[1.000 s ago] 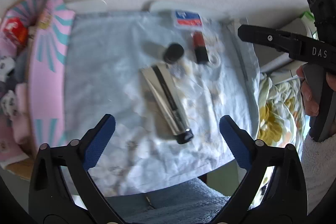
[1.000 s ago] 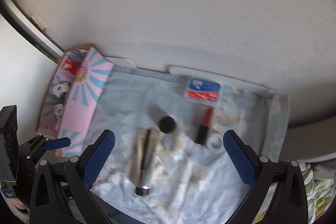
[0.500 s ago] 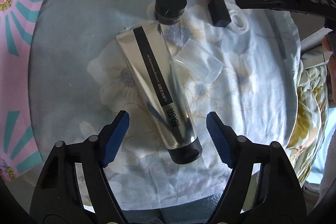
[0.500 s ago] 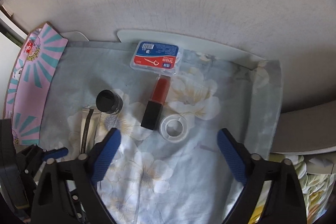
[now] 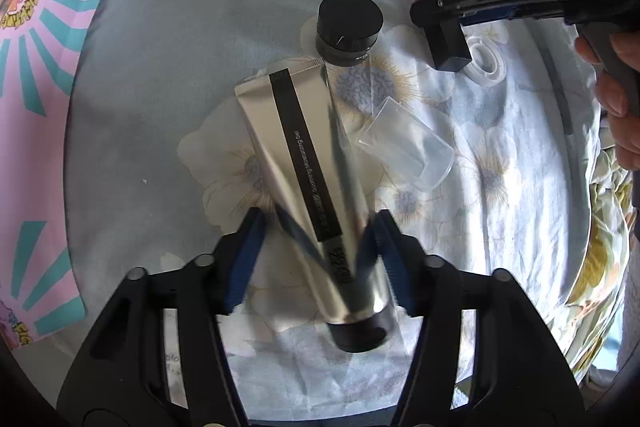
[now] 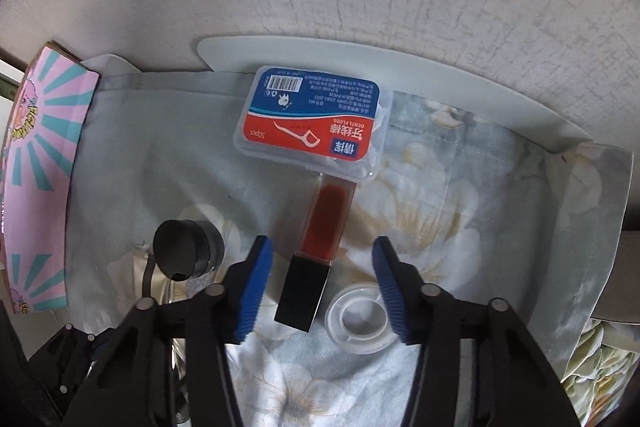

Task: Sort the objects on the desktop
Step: 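Carry tube and lipstick over the box and open both grippers, then move left gripper to the black cap bottle while right gripper approaches tape roll, then grasp the black cap bottle with left gripper while right gripper grasps tape roll, then carry bottle and tape roll over the cardboard box and open both grippers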

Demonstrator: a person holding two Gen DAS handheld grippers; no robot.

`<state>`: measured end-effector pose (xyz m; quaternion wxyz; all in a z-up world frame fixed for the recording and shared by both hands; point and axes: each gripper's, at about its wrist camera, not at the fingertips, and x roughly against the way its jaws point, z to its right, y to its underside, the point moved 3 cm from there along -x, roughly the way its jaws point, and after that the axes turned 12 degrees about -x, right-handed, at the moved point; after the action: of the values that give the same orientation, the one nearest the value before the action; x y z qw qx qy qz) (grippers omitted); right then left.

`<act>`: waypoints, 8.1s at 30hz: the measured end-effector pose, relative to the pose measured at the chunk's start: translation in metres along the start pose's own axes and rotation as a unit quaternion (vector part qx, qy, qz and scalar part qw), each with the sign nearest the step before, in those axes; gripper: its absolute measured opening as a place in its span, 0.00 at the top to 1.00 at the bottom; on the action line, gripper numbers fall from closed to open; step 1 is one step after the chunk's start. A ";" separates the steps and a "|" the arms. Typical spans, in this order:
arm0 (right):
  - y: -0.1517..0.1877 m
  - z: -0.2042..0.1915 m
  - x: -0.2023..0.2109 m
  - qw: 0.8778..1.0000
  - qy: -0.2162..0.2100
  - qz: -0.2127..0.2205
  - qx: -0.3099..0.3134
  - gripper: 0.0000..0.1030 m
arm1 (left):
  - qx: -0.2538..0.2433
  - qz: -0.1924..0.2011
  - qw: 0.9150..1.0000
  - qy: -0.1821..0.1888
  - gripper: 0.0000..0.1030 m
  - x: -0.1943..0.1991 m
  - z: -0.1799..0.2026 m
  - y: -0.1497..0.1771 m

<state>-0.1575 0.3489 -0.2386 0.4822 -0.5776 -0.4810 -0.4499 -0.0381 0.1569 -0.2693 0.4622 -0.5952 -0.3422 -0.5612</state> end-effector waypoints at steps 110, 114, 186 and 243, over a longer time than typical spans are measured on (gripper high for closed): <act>0.002 -0.355 0.087 0.955 -0.123 0.034 0.268 0.02 | 0.224 0.122 0.966 -0.043 0.04 0.176 -0.274 0.073; -0.003 -0.344 0.095 0.958 -0.129 0.044 0.251 0.01 | 0.222 0.096 0.968 -0.069 0.04 0.173 -0.278 0.077; 0.053 0.045 0.029 0.996 0.031 0.084 0.027 0.28 | -0.132 0.100 0.986 -0.014 0.21 0.009 -0.006 -0.096; 0.014 -0.051 0.136 0.988 -0.010 0.121 0.097 0.62 | -0.045 0.156 0.987 -0.013 0.69 0.175 -0.123 -0.068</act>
<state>-0.1283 0.3142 -0.1001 0.5818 -0.5869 -0.4538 -0.3335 -0.1202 0.0456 -0.0932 0.5122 -0.6686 -0.2254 -0.4897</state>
